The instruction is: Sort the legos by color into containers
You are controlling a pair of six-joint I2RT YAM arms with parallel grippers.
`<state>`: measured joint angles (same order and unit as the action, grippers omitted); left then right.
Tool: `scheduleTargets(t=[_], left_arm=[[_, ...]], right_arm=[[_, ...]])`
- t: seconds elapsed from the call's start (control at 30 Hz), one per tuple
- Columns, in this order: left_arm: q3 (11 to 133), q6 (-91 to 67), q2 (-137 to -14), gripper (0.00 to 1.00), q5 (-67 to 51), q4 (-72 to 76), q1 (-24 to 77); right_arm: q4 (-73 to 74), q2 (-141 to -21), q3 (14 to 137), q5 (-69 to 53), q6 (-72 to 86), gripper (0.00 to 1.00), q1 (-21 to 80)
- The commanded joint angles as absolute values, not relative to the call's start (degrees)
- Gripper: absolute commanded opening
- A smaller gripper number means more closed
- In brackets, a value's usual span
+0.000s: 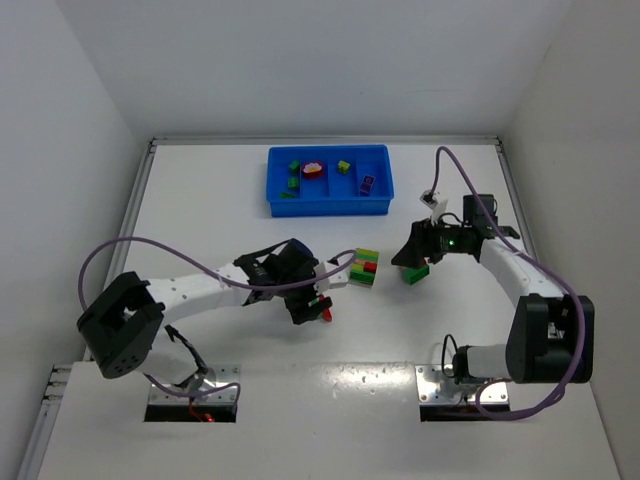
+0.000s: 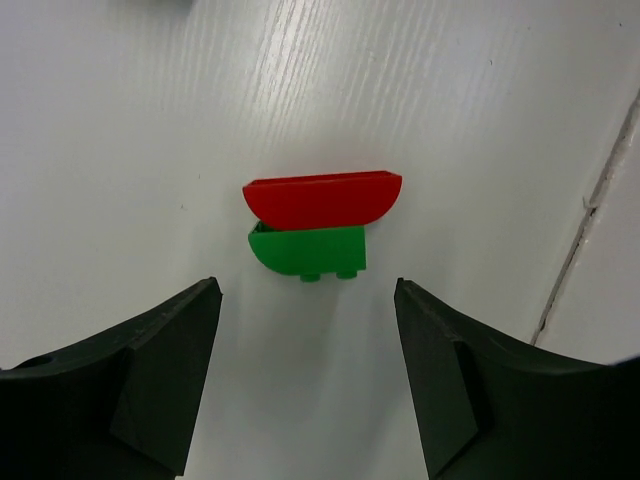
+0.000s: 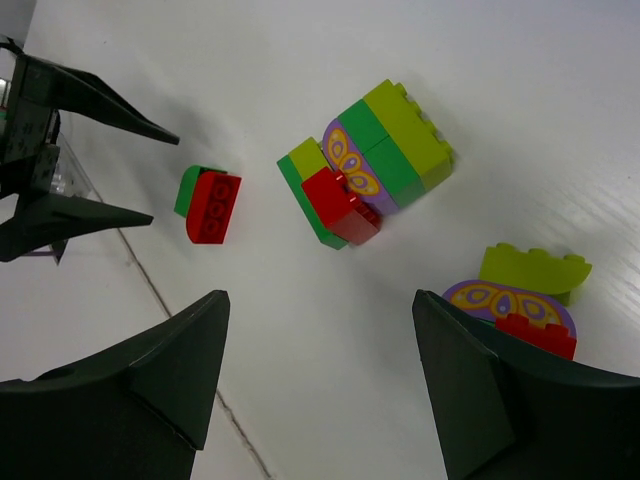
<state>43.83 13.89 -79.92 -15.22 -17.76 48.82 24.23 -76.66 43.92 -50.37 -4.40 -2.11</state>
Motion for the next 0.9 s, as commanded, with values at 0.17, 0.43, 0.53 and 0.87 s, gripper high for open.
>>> scheduleTargets(t=[0.17, 0.43, 0.53, 0.87], left_arm=[[44.82, 12.66, -85.61, 0.76, -17.93, -11.78, 50.45], [45.35, 13.89, -88.24, 0.76, -18.46, -9.85, 50.45], [45.35, 13.89, -89.56, 0.76, -18.46, -9.23, 50.45], [47.02, 13.36, -93.07, 0.47, -18.46, -8.53, 50.45]], right_arm=[[22.94, -77.96, 43.68, -51.77, -7.03, 0.75, -2.37], [23.47, -78.49, 43.68, -51.77, -8.09, 0.75, -2.37], [23.47, -79.01, 43.68, -51.77, -8.09, 0.75, -2.37], [23.47, -79.54, 44.21, -51.77, -8.09, 0.75, -2.37]])
